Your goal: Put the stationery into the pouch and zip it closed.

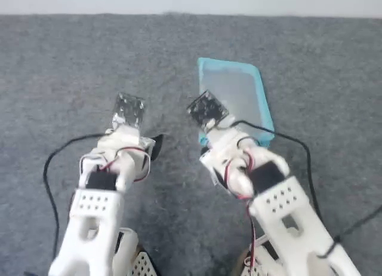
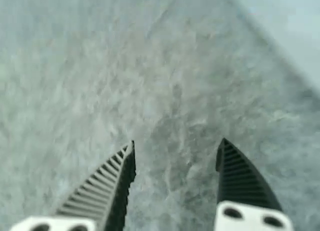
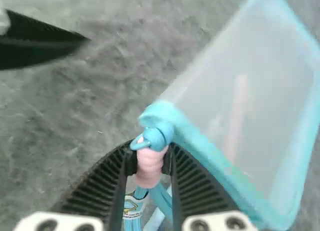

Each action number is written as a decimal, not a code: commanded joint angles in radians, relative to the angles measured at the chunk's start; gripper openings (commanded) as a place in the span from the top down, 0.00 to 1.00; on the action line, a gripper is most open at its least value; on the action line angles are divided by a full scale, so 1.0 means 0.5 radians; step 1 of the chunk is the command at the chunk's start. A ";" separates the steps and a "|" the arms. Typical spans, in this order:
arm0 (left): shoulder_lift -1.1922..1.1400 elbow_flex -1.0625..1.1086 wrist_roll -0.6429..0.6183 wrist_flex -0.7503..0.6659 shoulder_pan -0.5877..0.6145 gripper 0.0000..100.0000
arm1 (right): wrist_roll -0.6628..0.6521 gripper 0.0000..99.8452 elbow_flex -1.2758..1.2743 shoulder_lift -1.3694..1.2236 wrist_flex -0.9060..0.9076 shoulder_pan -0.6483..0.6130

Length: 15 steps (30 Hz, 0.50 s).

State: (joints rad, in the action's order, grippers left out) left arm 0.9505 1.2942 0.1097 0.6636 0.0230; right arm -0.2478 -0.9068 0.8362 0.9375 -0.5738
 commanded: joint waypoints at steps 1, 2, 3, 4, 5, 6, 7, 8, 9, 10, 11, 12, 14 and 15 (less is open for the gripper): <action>0.433 0.005 0.049 0.221 -0.110 0.75 | 0.012 0.99 -0.009 0.173 -0.057 -0.106; 0.525 0.020 0.052 0.298 -0.163 0.75 | 0.012 0.99 -0.009 0.173 -0.057 -0.118; 0.608 0.035 0.052 0.362 -0.227 0.75 | 0.012 0.99 -0.012 0.173 -0.057 -0.118; 0.690 0.054 0.055 0.414 -0.292 0.75 | 0.012 0.99 -0.012 0.173 -0.057 -0.124; 0.764 0.075 0.061 0.457 -0.356 0.75 | 0.012 0.99 -0.012 0.173 -0.051 -0.127; 0.832 0.097 0.061 0.494 -0.411 0.75 | 0.012 0.99 -0.012 0.173 -0.044 -0.130; 0.893 0.121 0.061 0.519 -0.460 0.75 | 0.009 0.99 -0.012 0.173 -0.044 -0.130; 0.945 0.143 0.064 0.537 -0.497 0.75 | 0.009 0.99 -0.012 0.173 -0.038 -0.130; 0.982 0.158 0.064 0.549 -0.519 0.75 | 0.009 0.99 -0.012 0.173 -0.026 -0.133; 1.007 0.161 0.064 0.559 -0.528 0.75 | -0.009 0.99 0.003 0.176 0.005 -0.133; 1.013 0.164 0.064 0.559 -0.528 0.75 | -0.037 0.99 0.012 0.183 0.032 -0.152; 1.007 0.164 0.064 0.549 -0.528 0.75 | -0.058 0.99 0.031 0.183 0.069 -0.176; 0.988 0.164 0.058 0.528 -0.528 0.75 | -0.080 0.99 0.049 0.176 0.106 -0.232; 0.976 0.164 0.058 0.509 -0.528 0.75 | -0.083 0.99 0.049 0.176 0.109 -0.250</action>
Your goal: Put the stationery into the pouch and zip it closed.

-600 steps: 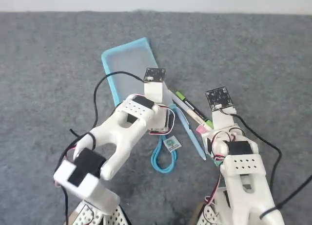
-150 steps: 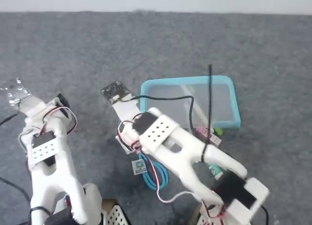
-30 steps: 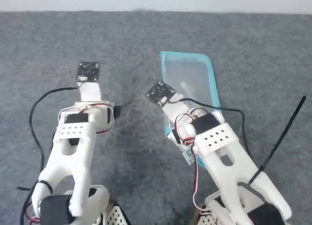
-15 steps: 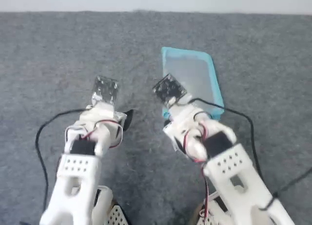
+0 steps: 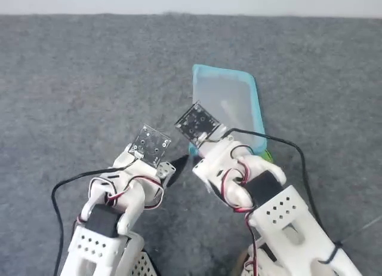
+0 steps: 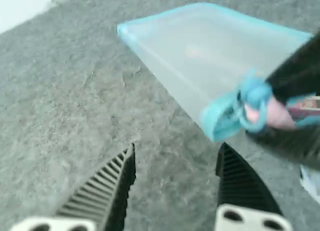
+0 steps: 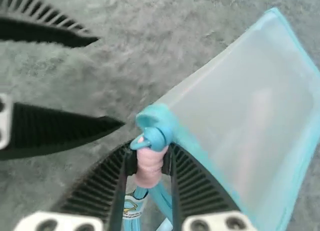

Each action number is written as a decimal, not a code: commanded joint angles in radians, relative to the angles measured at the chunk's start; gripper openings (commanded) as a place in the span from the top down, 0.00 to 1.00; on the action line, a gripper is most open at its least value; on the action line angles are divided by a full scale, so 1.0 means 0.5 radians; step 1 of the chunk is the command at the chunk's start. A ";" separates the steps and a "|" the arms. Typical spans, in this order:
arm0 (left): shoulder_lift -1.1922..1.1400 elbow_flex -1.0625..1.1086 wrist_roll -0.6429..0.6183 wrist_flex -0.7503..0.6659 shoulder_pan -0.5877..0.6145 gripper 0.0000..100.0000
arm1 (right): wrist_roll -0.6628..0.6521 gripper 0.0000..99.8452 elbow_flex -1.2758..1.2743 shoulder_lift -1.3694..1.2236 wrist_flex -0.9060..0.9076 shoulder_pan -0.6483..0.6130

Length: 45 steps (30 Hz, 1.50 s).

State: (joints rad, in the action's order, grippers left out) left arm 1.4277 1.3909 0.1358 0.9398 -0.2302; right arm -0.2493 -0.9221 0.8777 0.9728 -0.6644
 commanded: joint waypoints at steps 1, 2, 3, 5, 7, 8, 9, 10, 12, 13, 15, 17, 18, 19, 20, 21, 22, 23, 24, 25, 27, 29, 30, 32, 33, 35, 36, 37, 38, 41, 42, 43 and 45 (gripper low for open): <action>0.003 -0.029 0.006 -0.061 -0.021 0.75 | -0.080 0.99 0.080 0.094 0.044 -0.084; -0.012 -0.029 0.006 -0.083 -0.021 0.75 | -0.083 0.99 0.080 0.094 0.048 -0.091; -0.031 -0.026 0.006 -0.107 -0.021 0.75 | -0.083 0.99 0.080 0.094 0.048 -0.091; -0.074 -0.026 0.006 -0.160 -0.021 0.75 | -0.083 0.99 0.080 0.094 0.051 -0.091; -0.129 -0.005 0.009 -0.221 -0.031 0.75 | -0.089 0.99 0.083 0.103 0.051 -0.091; -0.160 0.011 0.009 -0.264 -0.034 0.75 | -0.110 0.99 0.086 0.109 0.060 -0.091; -0.190 0.023 0.012 -0.307 -0.034 0.75 | -0.135 0.99 0.104 0.112 0.097 -0.091; -0.224 0.029 0.012 -0.341 -0.031 0.75 | -0.144 0.99 0.132 0.112 0.137 -0.091; -0.295 0.029 0.012 -0.390 -0.034 0.75 | -0.147 0.99 0.184 0.115 0.189 -0.091; -0.325 0.026 0.012 -0.405 -0.034 0.75 | -0.144 0.99 0.199 0.115 0.198 -0.091; -0.371 0.026 0.012 -0.442 -0.034 0.75 | -0.141 0.99 0.203 0.115 0.201 -0.091; -0.402 0.023 0.012 -0.454 -0.034 0.75 | -0.132 0.99 0.206 0.112 0.195 -0.078; -0.402 0.020 0.012 -0.454 -0.034 0.75 | -0.098 0.99 0.215 0.094 0.189 -0.069; -0.393 0.020 0.009 -0.448 -0.031 0.75 | -0.052 0.99 0.215 0.091 0.180 -0.038; -0.374 0.014 0.003 -0.445 -0.025 0.75 | -0.018 0.99 0.212 0.091 0.164 -0.002; -0.356 0.008 0.000 -0.430 -0.021 0.75 | -0.003 0.99 0.212 0.091 0.152 0.032; -0.328 0.002 -0.018 -0.399 -0.021 0.75 | 0.006 0.99 0.212 0.091 0.146 0.066; -0.298 -0.002 -0.064 -0.371 -0.021 0.75 | 0.015 0.99 0.212 0.091 0.143 0.091; -0.255 -0.002 -0.104 -0.353 -0.021 0.75 | 0.018 0.99 0.212 0.091 0.143 0.103; -0.206 -0.002 -0.123 -0.325 -0.021 0.75 | 0.018 0.99 0.212 0.091 0.143 0.106; -0.107 -0.002 -0.132 -0.261 -0.028 0.75 | 0.018 0.99 0.212 0.091 0.143 0.106; -0.031 0.008 -0.138 -0.209 -0.034 0.75 | 0.018 0.99 0.212 0.091 0.143 0.106; 0.000 0.011 -0.138 -0.190 -0.034 0.75 | 0.018 0.99 0.212 0.091 0.143 0.106; 0.031 0.014 -0.138 -0.163 -0.037 0.75 | 0.018 0.99 0.215 0.091 0.143 0.097; 0.031 0.014 -0.135 -0.163 -0.037 0.75 | 0.018 0.99 0.215 0.091 0.143 0.097; 0.031 0.044 -0.132 -0.166 -0.037 0.75 | 0.018 0.99 0.221 0.094 0.143 0.097; 0.031 0.060 -0.129 -0.172 -0.037 0.75 | 0.025 0.99 0.236 0.094 0.143 0.097; 0.034 0.072 -0.129 -0.175 -0.040 0.75 | 0.049 0.99 0.249 0.094 0.143 0.097; 0.034 0.072 -0.129 -0.175 -0.040 0.74 | 0.064 0.99 0.258 0.094 0.143 0.097; 0.034 0.078 -0.129 -0.163 -0.107 0.71 | 0.071 0.99 0.258 0.091 0.143 0.097; 0.034 0.078 -0.129 -0.163 -0.129 0.71 | 0.071 0.99 0.258 0.091 0.143 0.097; 0.034 0.078 -0.129 -0.163 -0.141 0.71 | 0.071 0.99 0.258 0.094 0.143 0.097; 0.034 0.078 -0.129 -0.166 -0.147 0.71 | 0.080 0.99 0.258 0.094 0.146 0.097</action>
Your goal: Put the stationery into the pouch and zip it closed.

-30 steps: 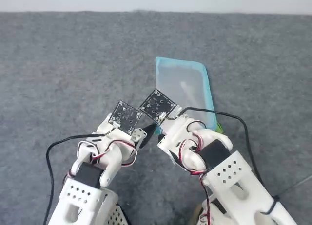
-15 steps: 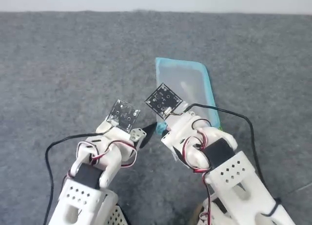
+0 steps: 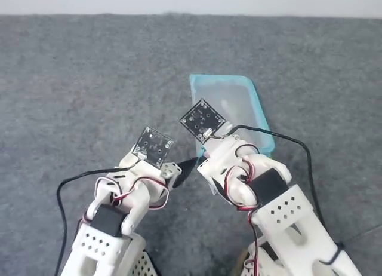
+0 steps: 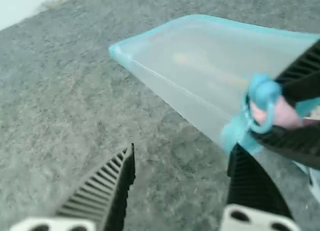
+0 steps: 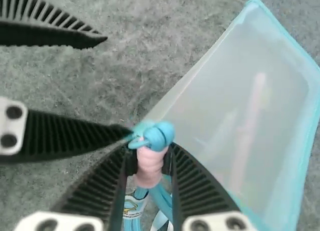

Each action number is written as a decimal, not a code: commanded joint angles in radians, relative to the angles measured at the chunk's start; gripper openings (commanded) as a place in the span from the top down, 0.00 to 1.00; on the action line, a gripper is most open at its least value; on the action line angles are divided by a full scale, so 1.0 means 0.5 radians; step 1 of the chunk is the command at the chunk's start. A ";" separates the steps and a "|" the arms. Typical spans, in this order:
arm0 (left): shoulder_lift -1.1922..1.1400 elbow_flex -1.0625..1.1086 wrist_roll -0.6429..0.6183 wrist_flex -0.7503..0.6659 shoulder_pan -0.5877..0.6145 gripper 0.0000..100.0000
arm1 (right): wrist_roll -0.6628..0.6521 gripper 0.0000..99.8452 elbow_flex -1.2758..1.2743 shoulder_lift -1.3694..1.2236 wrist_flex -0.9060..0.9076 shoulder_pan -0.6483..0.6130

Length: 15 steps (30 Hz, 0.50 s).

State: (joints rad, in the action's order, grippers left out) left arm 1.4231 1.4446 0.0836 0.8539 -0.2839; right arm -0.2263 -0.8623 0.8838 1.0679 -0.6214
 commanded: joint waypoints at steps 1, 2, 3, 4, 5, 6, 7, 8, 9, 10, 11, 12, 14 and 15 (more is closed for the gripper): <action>0.043 -0.029 -0.025 0.006 -0.037 0.71 | 0.034 0.99 0.138 0.081 -0.044 0.011; 0.043 -0.029 -0.025 0.006 -0.037 0.71 | 0.034 0.99 0.138 0.084 -0.044 0.011; 0.043 -0.026 -0.025 0.006 -0.037 0.71 | 0.034 0.99 0.138 0.087 -0.041 0.008; 0.043 -0.008 -0.025 -0.003 -0.043 0.71 | 0.034 0.99 0.138 0.094 -0.038 0.008; 0.043 0.011 -0.025 -0.018 -0.046 0.71 | 0.031 0.99 0.138 0.100 -0.035 0.005; 0.043 0.032 -0.025 -0.052 -0.049 0.71 | 0.028 0.99 0.138 0.100 -0.035 0.005; 0.043 0.051 -0.025 -0.080 -0.046 0.71 | 0.028 0.99 0.138 0.100 -0.032 0.005; 0.043 0.057 -0.025 -0.101 -0.037 0.71 | 0.028 0.99 0.138 0.100 -0.032 0.005; 0.043 0.057 -0.025 -0.104 -0.034 0.71 | 0.028 0.99 0.138 0.103 -0.029 0.005; 0.043 0.057 -0.025 -0.104 -0.034 0.71 | 0.028 0.99 0.138 0.103 -0.029 0.005; 0.043 0.057 -0.025 -0.104 -0.034 0.71 | 0.028 0.99 0.138 0.103 -0.029 0.005; 0.043 0.057 -0.025 -0.104 -0.034 0.71 | 0.025 0.99 0.138 0.103 -0.029 -0.002; 0.043 0.057 -0.028 -0.104 -0.034 0.71 | 0.015 0.99 0.138 0.103 -0.023 -0.063; 0.043 0.057 -0.031 -0.110 -0.034 0.71 | -0.006 0.99 0.135 0.100 -0.005 -0.106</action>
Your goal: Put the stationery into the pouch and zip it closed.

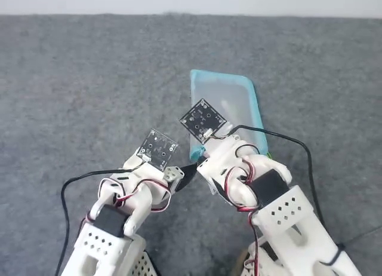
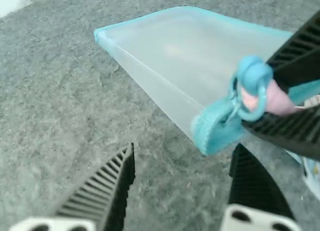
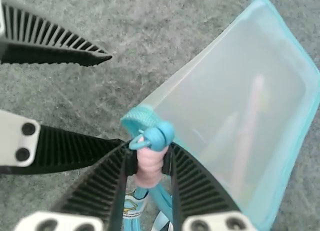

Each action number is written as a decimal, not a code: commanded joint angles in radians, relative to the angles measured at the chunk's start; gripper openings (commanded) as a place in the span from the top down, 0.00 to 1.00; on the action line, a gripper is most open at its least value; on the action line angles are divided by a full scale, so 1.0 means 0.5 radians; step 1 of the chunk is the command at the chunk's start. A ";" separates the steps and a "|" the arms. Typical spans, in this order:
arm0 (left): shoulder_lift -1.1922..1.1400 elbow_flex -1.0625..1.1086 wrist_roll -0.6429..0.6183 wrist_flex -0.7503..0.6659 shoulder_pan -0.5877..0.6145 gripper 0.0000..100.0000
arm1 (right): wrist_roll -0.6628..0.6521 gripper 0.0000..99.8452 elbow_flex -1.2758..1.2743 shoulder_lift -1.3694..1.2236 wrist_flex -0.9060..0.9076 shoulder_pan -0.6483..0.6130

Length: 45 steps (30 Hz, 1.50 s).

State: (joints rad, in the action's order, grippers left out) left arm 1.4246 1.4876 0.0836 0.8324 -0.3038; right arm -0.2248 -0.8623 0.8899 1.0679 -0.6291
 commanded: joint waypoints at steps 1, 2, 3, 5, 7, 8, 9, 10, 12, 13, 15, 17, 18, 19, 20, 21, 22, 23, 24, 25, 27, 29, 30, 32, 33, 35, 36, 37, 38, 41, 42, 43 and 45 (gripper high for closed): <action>0.040 -0.023 -0.031 -0.092 0.006 0.71 | -0.021 0.99 0.135 0.087 0.011 -0.137; 0.040 -0.017 -0.031 -0.107 0.009 0.71 | -0.037 0.99 0.135 0.087 0.017 -0.176; 0.040 -0.017 -0.031 -0.110 0.009 0.71 | -0.037 0.99 0.135 0.087 0.023 -0.204; 0.040 -0.017 -0.031 -0.114 0.012 0.71 | -0.074 0.99 0.129 0.087 0.044 -0.247; 0.040 -0.020 -0.028 -0.117 0.052 0.71 | -0.095 0.99 0.129 0.087 0.072 -0.262; 0.040 -0.023 -0.025 -0.120 0.083 0.71 | -0.104 0.99 0.129 0.087 0.078 -0.265; 0.040 -0.023 -0.025 -0.132 0.104 0.71 | -0.120 0.99 0.129 0.087 0.091 -0.269; 0.040 -0.020 -0.025 -0.153 0.126 0.71 | -0.135 0.99 0.129 0.087 0.106 -0.269; 0.040 -0.017 -0.025 -0.163 0.153 0.71 | -0.150 0.99 0.132 0.087 0.133 -0.269; 0.040 -0.020 -0.025 -0.163 0.160 0.71 | -0.166 0.99 0.129 0.087 0.146 -0.269; 0.040 -0.023 -0.025 -0.163 0.160 0.71 | -0.181 0.99 0.129 0.087 0.176 -0.269; 0.046 -0.029 -0.025 -0.160 0.160 0.71 | -0.196 0.99 0.126 0.081 0.198 -0.269; 0.049 -0.029 -0.025 -0.160 0.160 0.72 | -0.196 0.99 0.126 0.072 0.198 -0.269; 0.049 -0.029 -0.025 -0.160 0.160 0.73 | -0.196 0.99 0.120 0.069 0.189 -0.269; 0.052 -0.029 -0.025 -0.160 0.160 0.73 | -0.196 0.99 0.107 0.069 0.180 -0.262; 0.052 -0.029 -0.025 -0.157 0.160 0.73 | -0.199 0.99 0.101 0.069 0.180 -0.262; 0.052 -0.029 -0.025 -0.150 0.160 0.73 | -0.199 0.99 0.095 0.069 0.180 -0.259; 0.052 -0.032 -0.025 -0.141 0.160 0.73 | -0.199 0.99 0.092 0.069 0.180 -0.259; 0.052 -0.032 -0.025 -0.138 0.160 0.73 | -0.199 0.99 0.092 0.069 0.180 -0.259; 0.052 -0.032 -0.025 -0.141 0.160 0.73 | -0.203 0.99 0.092 0.069 0.180 -0.265; 0.052 -0.032 -0.025 -0.135 0.160 0.73 | -0.203 0.99 0.092 0.069 0.180 -0.269; 0.052 -0.032 -0.025 -0.135 0.160 0.73 | -0.206 0.99 0.092 0.066 0.192 -0.256; 0.052 -0.032 -0.025 -0.135 0.160 0.73 | -0.206 0.99 0.092 0.066 0.198 -0.256; 0.052 -0.032 -0.025 -0.132 0.160 0.73 | -0.206 0.99 0.080 0.066 0.201 -0.256; 0.052 -0.035 -0.025 -0.132 0.163 0.73 | -0.206 0.99 0.071 0.066 0.201 -0.253; 0.052 -0.051 -0.025 -0.107 0.163 0.73 | -0.206 0.99 0.058 0.066 0.201 -0.244; 0.052 -0.063 -0.025 -0.080 0.163 0.73 | -0.206 0.99 0.058 0.066 0.201 -0.219; 0.052 -0.075 -0.028 -0.064 0.163 0.73 | -0.206 0.99 0.058 0.066 0.195 -0.192; 0.052 -0.081 -0.031 -0.058 0.163 0.73 | -0.206 0.99 0.058 0.066 0.192 -0.167; 0.052 -0.081 -0.034 -0.058 0.163 0.73 | -0.242 0.99 0.058 0.066 0.201 -0.176; 0.052 -0.081 -0.034 -0.058 0.163 0.73 | -0.236 0.99 0.058 0.066 0.201 -0.183; 0.055 -0.081 -0.037 -0.058 0.163 0.73 | -0.221 0.99 0.058 0.066 0.201 -0.183; 0.055 -0.084 -0.037 -0.058 0.163 0.73 | -0.209 0.99 0.058 0.066 0.201 -0.183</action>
State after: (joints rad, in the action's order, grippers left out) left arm 1.4231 1.4876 0.0806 0.7986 -0.2332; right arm -0.3199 -0.8592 0.9037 1.1554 -0.7242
